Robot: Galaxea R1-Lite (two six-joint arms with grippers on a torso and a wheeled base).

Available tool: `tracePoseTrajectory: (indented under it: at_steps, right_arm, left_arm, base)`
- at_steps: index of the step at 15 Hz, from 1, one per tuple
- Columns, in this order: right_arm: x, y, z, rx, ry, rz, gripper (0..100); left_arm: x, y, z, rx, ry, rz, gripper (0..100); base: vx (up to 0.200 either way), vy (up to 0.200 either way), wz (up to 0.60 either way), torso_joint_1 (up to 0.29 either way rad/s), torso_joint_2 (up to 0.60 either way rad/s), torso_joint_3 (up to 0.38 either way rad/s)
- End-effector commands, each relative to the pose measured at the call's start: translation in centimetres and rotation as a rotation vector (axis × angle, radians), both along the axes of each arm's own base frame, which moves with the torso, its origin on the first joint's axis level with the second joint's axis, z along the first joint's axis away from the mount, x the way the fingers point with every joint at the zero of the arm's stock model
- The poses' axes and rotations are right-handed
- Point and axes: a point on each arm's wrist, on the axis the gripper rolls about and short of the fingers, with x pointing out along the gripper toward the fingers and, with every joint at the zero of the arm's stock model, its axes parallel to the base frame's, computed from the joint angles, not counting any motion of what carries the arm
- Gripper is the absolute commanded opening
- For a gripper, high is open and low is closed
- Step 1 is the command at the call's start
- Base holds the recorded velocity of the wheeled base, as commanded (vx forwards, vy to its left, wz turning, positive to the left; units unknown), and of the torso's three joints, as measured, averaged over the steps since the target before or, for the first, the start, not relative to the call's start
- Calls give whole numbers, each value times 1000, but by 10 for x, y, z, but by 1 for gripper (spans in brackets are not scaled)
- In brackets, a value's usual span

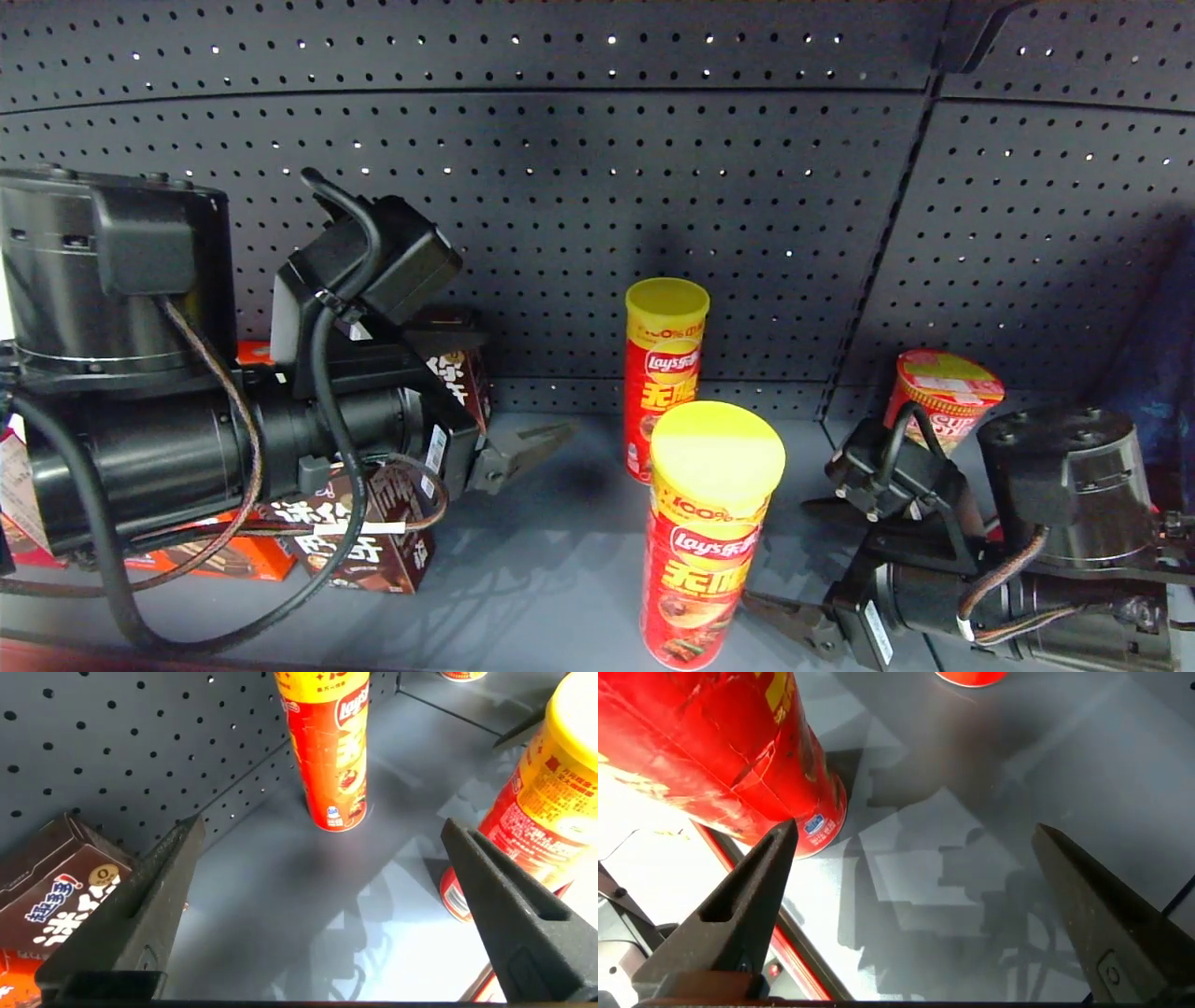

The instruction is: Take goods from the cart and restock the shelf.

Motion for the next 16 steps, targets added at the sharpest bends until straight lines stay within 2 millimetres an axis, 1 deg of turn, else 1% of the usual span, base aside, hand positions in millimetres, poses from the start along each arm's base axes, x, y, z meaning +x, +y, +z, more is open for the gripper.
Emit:
tracePoseTrajectory:
  at_steps: [1, 16]
  right_arm:
    - [1, 2, -2, -6, 7, 3, 100]
    - [4, 8, -8, -10, 11, 15, 100]
  left_arm:
    - [1, 0, 0, 1, 1, 1, 100]
    - [0, 1, -4, 7, 14, 5, 100]
  base:
    - [0, 0, 0, 0, 0, 0]
    - [0, 0, 0, 0, 0, 0]
